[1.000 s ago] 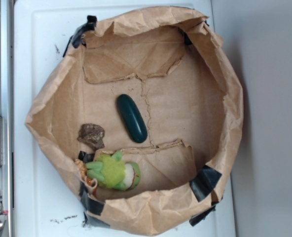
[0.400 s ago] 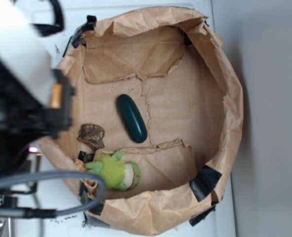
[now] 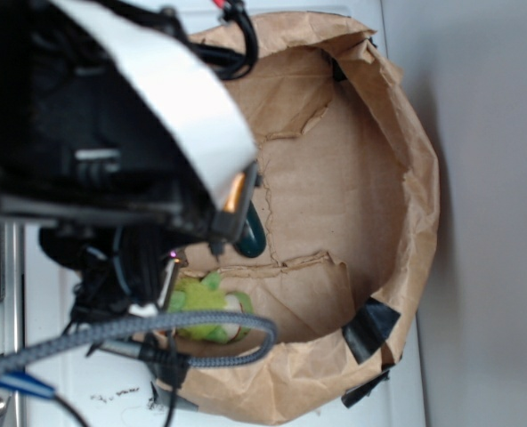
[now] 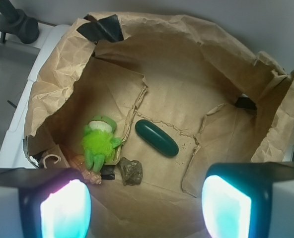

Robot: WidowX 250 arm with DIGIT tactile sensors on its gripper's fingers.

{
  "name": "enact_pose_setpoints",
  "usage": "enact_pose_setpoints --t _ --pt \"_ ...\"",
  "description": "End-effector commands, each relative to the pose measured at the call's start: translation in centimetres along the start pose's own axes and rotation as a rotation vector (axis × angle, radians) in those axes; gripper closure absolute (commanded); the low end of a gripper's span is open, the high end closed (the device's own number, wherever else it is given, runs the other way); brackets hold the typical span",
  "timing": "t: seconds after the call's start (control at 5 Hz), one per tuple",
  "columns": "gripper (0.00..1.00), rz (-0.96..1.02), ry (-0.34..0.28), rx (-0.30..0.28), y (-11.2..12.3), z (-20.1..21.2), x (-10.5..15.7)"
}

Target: Grab the rock.

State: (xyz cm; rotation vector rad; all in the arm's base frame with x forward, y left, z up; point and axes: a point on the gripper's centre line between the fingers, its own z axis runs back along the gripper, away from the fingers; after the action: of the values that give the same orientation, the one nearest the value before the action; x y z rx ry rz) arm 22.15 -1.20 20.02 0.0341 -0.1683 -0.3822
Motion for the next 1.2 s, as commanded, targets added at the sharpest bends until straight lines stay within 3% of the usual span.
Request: enact_pose_setpoints --t 0.0,0.2,0.8,1.0 --pt "0.0 0.002 -0.023 0.013 0.0 0.6 0.3" --pt "0.0 -0.025 -0.05 0.059 0.2 -2.3 0.3" --pt "0.0 0.011 0.065 0.107 2.7 -7.9 0.0" --pt "0.0 -0.01 0.088 0.109 2.4 -9.2 -1.0"
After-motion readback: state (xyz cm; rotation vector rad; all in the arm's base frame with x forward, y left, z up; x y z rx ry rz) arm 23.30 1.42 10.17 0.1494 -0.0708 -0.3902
